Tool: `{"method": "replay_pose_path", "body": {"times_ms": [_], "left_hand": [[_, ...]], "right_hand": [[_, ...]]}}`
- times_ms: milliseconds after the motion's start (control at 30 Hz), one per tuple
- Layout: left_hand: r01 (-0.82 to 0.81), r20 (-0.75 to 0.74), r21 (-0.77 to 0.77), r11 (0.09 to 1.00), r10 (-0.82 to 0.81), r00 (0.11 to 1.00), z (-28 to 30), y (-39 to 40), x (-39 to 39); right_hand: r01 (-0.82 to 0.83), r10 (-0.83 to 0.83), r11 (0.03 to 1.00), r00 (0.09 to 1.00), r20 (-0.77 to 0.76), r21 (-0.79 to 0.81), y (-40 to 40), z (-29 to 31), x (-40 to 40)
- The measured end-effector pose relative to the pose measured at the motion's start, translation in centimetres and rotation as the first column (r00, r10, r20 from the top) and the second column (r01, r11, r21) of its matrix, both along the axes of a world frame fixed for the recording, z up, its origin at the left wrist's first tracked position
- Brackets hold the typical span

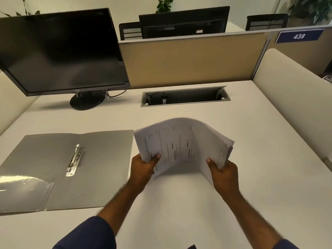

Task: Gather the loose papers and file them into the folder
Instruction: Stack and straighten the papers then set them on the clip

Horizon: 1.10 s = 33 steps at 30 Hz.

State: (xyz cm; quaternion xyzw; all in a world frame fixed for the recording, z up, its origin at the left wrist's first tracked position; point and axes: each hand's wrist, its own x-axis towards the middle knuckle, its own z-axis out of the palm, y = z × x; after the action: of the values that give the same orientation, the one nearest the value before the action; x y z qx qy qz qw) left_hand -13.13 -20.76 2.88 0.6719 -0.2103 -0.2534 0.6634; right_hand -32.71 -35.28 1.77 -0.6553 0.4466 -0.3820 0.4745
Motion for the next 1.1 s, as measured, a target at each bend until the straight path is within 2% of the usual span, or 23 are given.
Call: {"method": "replay_pose_path", "body": {"times_ms": [100, 200, 267, 333, 400, 467, 533, 600, 667, 767, 833, 900, 1000, 1100], "left_hand": [[0.004, 0.029, 0.0, 1.0, -0.004, 1.0, -0.4, 0.0, 0.6], [0.002, 0.078, 0.045, 0.999, -0.006, 0.997, -0.4, 0.0, 0.5], [-0.012, 0.168, 0.063, 0.998, 0.002, 0.986, 0.3, 0.0, 1.1], [-0.027, 0.329, 0.102, 0.994, -0.008, 0.944, 1.8, -0.1, 2.3], [-0.027, 0.514, 0.16, 0.987, -0.06, 0.856, 4.2, -0.3, 3.8], [0.011, 0.593, 0.267, 0.964, -0.173, 0.787, 7.1, -0.4, 5.1], [0.069, 0.578, 0.409, 0.91, -0.317, 0.752, 10.3, -0.6, 6.1], [0.081, 0.603, 0.525, 0.847, -0.437, 0.668, 13.4, -1.2, 6.6], [0.058, 0.662, 0.586, 0.808, -0.519, 0.541, 16.7, -1.8, 6.3], [0.038, 0.698, 0.645, 0.763, -0.609, 0.376, 20.4, -2.4, 5.3], [0.021, 0.692, 0.685, 0.728, -0.66, 0.293, 21.9, -2.7, 4.6], [-0.019, 0.675, 0.723, 0.69, -0.701, 0.23, 22.7, -2.9, 4.2], [-0.063, 0.651, 0.755, 0.653, -0.733, 0.197, 23.4, -2.9, 3.9], [-0.068, 0.633, 0.77, 0.634, -0.746, 0.207, 23.6, -2.8, 3.8]], "right_hand": [[-0.005, 0.005, 1.0, 1.0, 0.016, 0.013, 0.3, -0.3, -0.3], [-0.026, 0.03, 0.996, 0.999, -0.043, 0.091, -0.1, -0.8, -0.7], [-0.059, 0.064, 0.989, 0.997, -0.035, 0.138, -0.9, -0.2, -1.1], [-0.074, 0.072, 0.983, 0.997, 0.016, 0.165, -1.8, 1.4, -1.3], [-0.048, 0.04, 0.993, 0.996, 0.075, 0.104, -3.0, 3.4, -1.4], [0.015, -0.011, 0.999, 0.996, 0.086, -0.043, -4.1, 5.9, -1.5], [0.046, -0.032, 0.973, 0.997, 0.064, -0.228, -5.0, 8.7, -1.5], [-0.036, 0.037, 0.934, 0.999, -0.004, -0.356, -5.4, 11.5, -1.3], [-0.251, 0.219, 0.898, 0.967, -0.127, -0.361, -5.2, 13.7, -0.3], [-0.534, 0.47, 0.816, 0.836, -0.283, -0.222, -4.5, 15.4, 1.8], [-0.607, 0.557, 0.779, 0.785, -0.271, -0.155, -3.9, 15.7, 2.8], [-0.641, 0.617, 0.758, 0.764, -0.19, -0.116, -3.6, 15.1, 3.4], [-0.623, 0.619, 0.78, 0.781, -0.081, -0.06, -2.7, 13.8, 3.9], [-0.604, 0.603, 0.795, 0.797, -0.028, -0.053, -2.1, 13.1, 4.1]]}}
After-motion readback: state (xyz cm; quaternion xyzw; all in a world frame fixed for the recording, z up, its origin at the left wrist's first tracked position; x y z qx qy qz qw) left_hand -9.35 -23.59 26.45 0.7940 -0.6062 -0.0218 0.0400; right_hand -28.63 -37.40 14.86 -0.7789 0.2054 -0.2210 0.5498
